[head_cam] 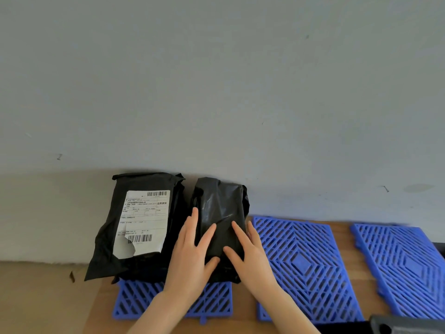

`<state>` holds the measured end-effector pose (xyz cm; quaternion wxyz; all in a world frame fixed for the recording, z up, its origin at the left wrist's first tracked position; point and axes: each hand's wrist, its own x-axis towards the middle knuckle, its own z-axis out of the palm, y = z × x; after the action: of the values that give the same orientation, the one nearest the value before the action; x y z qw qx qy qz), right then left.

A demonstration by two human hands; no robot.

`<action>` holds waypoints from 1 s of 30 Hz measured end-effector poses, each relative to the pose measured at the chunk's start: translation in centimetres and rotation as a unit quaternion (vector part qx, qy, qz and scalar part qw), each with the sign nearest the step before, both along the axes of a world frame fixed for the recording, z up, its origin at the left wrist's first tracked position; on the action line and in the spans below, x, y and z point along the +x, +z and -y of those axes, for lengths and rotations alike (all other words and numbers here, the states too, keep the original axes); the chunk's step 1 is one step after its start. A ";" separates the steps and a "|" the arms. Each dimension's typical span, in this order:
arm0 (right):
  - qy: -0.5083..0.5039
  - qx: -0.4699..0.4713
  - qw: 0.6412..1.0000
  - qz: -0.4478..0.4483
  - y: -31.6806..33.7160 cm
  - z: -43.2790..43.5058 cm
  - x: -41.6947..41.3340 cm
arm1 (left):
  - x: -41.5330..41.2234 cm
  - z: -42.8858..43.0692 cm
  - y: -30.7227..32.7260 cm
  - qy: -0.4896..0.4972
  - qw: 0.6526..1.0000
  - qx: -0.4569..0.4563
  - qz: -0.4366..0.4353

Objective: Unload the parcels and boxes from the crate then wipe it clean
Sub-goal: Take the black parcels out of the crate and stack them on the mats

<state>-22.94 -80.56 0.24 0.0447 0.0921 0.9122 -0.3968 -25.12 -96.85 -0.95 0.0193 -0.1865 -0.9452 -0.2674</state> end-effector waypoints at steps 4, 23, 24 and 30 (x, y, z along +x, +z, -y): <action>0.005 0.094 0.991 -0.095 -0.2 0.0 3.4 | 2.5 0.7 0.2 -0.015 0.998 0.001 -0.054; 0.109 0.177 0.977 -0.039 3.5 -0.4 5.1 | 4.5 -0.1 3.4 -0.025 0.997 -0.067 -0.025; 0.105 0.161 0.980 -0.058 4.6 -0.7 5.7 | 5.1 -0.5 4.4 -0.012 0.998 -0.043 -0.032; 0.086 0.099 0.979 -0.154 10.9 -5.6 13.2 | 11.8 -5.4 9.6 0.034 0.993 0.084 -0.076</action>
<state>-9.71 -74.99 11.14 -0.0712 -0.0449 0.9474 -0.3089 -13.33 -91.48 8.65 0.1160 -0.1717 -0.9209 -0.3301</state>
